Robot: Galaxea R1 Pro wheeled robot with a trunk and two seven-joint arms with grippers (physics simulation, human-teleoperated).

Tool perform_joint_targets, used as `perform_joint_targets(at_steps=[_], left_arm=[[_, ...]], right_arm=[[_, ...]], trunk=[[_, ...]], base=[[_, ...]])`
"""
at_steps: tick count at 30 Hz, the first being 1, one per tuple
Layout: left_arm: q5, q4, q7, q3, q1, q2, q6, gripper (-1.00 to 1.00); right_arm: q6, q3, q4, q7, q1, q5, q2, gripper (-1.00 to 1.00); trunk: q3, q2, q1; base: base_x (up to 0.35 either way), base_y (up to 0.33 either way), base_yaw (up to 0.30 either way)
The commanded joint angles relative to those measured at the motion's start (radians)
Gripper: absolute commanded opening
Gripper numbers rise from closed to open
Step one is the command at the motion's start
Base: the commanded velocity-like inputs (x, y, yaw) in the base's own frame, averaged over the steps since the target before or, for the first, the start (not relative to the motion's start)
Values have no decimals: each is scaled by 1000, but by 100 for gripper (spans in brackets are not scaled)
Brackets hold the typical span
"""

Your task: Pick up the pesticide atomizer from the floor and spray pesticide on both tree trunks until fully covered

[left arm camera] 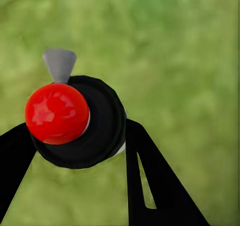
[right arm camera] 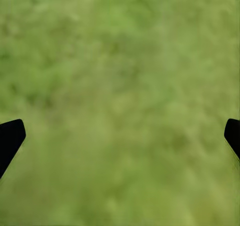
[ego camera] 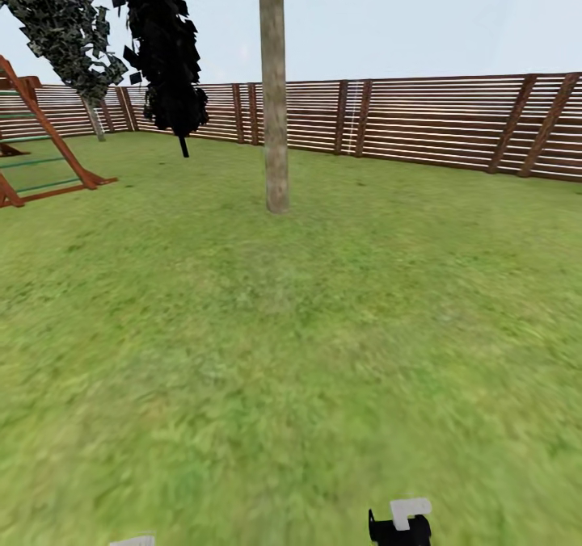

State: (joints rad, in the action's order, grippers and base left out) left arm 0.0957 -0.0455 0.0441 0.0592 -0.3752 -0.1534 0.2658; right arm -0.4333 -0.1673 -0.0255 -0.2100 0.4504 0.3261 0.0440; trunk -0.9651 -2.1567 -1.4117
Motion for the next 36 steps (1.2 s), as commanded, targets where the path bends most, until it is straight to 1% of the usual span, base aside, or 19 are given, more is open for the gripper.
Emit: perform_joint_targets(at_steps=[1,36], left_arm=[[7,1,5,5,-1,0,3,-100],[7,1,5,5,-1,0,3,-100]], right_arm=[[-2,-8,1,-5,1,10,0,100],[-2,-8,1,-5,1,11,-1,100]], trunk=[[-1,0,0],[-1,0,0]], base=[[338,0,0],[338,0,0]])
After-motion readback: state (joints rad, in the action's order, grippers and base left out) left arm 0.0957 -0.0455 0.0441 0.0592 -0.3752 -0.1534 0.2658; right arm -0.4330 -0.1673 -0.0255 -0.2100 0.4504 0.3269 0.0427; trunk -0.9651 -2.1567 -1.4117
